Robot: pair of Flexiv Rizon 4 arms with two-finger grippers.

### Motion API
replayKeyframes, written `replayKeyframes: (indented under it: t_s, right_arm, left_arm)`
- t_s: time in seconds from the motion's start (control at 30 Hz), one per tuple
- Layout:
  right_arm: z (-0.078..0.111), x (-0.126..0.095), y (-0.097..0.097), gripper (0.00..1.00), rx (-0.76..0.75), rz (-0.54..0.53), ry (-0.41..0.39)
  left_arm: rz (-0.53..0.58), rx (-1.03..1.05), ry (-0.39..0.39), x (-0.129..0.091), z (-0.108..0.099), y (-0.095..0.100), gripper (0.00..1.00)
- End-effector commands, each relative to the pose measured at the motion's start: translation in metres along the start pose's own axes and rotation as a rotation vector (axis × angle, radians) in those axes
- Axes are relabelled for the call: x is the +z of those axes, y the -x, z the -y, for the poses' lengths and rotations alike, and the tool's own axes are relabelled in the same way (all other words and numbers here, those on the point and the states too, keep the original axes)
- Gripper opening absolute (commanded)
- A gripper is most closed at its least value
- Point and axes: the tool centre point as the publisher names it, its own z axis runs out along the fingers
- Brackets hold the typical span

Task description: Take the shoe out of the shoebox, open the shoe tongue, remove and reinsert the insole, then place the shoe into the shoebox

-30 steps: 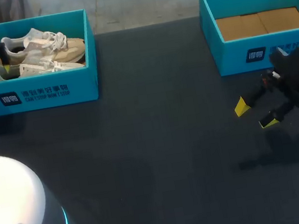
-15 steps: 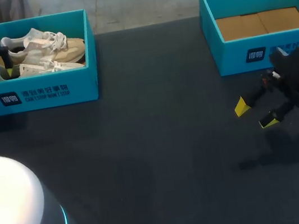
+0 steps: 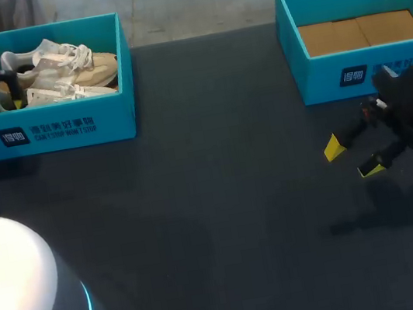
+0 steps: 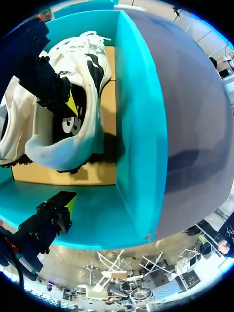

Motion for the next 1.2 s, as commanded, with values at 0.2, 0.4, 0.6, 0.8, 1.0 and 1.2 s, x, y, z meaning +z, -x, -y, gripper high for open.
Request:
replayKeyframes:
  t_s: [0.2,0.4,0.6,0.8,1.0,1.2]
  right_arm:
    - [0.001,0.001,0.000,1.00,0.001,0.003,0.003]
    - [0.001,0.001,0.000,1.00,0.001,0.003,0.003]
    - [0.001,0.001,0.000,1.00,0.001,0.003,0.003]
    - [0.001,0.001,0.000,1.00,0.001,0.003,0.003]
    - [0.001,0.001,0.000,1.00,0.001,0.003,0.003]
    - [0.001,0.001,0.000,1.00,0.001,0.003,0.003]
  left_arm:
    - [0.000,-0.007,-0.005,0.009,-0.003,0.003,1.00]
    - [0.013,-0.020,-0.004,0.013,-0.005,0.003,1.00]
    - [0.010,-0.031,-0.003,0.017,-0.005,0.002,0.98]
    - [0.012,-0.057,-0.002,0.020,-0.007,0.002,0.96]
    - [0.012,-0.066,-0.005,0.024,-0.008,0.001,0.94]
    - [0.008,-0.068,-0.012,0.028,-0.007,0.000,0.89]
